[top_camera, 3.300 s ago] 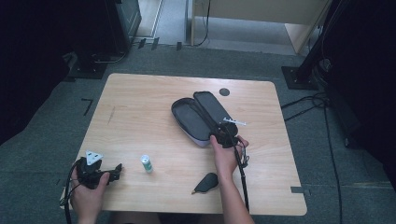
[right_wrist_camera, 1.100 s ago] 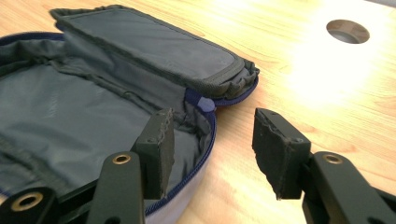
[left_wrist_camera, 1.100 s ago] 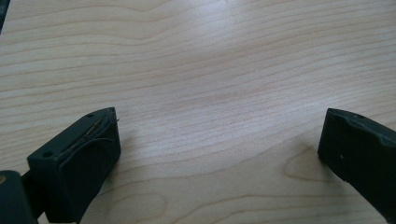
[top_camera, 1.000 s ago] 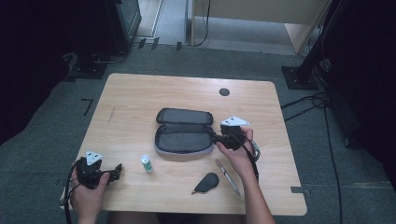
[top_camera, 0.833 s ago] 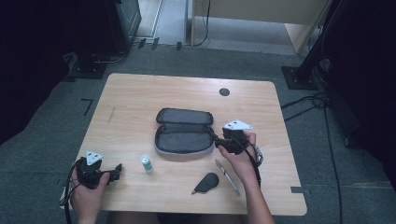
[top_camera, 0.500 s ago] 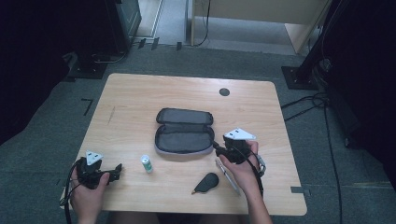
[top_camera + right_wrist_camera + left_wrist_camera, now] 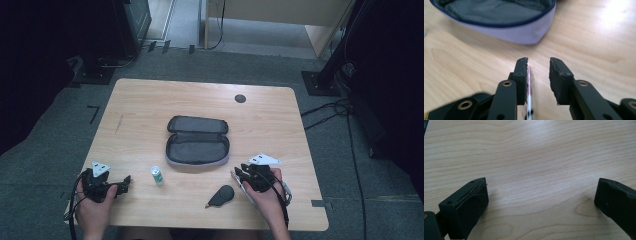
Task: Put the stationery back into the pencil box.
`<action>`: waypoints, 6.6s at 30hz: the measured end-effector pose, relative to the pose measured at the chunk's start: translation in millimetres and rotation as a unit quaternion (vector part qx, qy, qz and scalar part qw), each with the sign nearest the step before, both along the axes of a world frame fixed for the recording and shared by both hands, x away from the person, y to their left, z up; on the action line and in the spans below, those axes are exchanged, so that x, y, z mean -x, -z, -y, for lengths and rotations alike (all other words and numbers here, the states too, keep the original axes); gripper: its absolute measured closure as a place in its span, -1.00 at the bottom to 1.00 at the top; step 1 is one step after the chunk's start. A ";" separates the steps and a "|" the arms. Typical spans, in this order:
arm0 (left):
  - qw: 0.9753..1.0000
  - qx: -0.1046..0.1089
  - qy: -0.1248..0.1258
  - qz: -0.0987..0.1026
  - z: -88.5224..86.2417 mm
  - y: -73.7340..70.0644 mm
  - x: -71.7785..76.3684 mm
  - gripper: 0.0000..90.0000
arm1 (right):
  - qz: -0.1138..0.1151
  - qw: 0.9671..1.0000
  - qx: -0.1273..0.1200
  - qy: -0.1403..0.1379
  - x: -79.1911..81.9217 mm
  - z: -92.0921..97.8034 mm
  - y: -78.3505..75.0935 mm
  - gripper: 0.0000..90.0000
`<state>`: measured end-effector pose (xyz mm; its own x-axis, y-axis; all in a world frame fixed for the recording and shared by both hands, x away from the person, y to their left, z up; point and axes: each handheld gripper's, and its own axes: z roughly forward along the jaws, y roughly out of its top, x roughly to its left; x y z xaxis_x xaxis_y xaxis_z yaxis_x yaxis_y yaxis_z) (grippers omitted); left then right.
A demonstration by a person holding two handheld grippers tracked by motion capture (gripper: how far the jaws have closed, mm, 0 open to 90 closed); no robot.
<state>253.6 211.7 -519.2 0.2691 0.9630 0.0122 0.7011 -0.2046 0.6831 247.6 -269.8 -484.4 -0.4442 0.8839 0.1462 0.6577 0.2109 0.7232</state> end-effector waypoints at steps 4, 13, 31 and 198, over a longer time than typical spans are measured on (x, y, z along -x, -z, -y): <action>1.000 0.001 0.000 0.000 0.1 0.0 0.0 -1.00 | -0.007 1.000 0.000 0.008 14.2 8.6 2.2 0.57; 1.000 0.000 0.000 0.000 0.0 0.0 0.0 -1.00 | -0.007 1.000 0.016 0.004 49.0 24.9 7.8 0.53; 1.000 0.000 0.000 0.000 0.0 0.0 0.0 -1.00 | 0.001 0.999 0.047 -0.023 80.8 30.3 28.8 0.78; 1.000 0.000 0.012 -0.001 0.7 0.0 0.3 -1.00 | 0.077 0.993 -0.010 -0.088 -45.0 -94.8 -39.4 -0.16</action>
<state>253.3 211.0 -519.1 0.2925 0.9562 0.0124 0.6969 -0.2220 0.6819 292.6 -175.0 -444.9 -0.6105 0.7878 0.0815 0.4923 0.2968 0.8183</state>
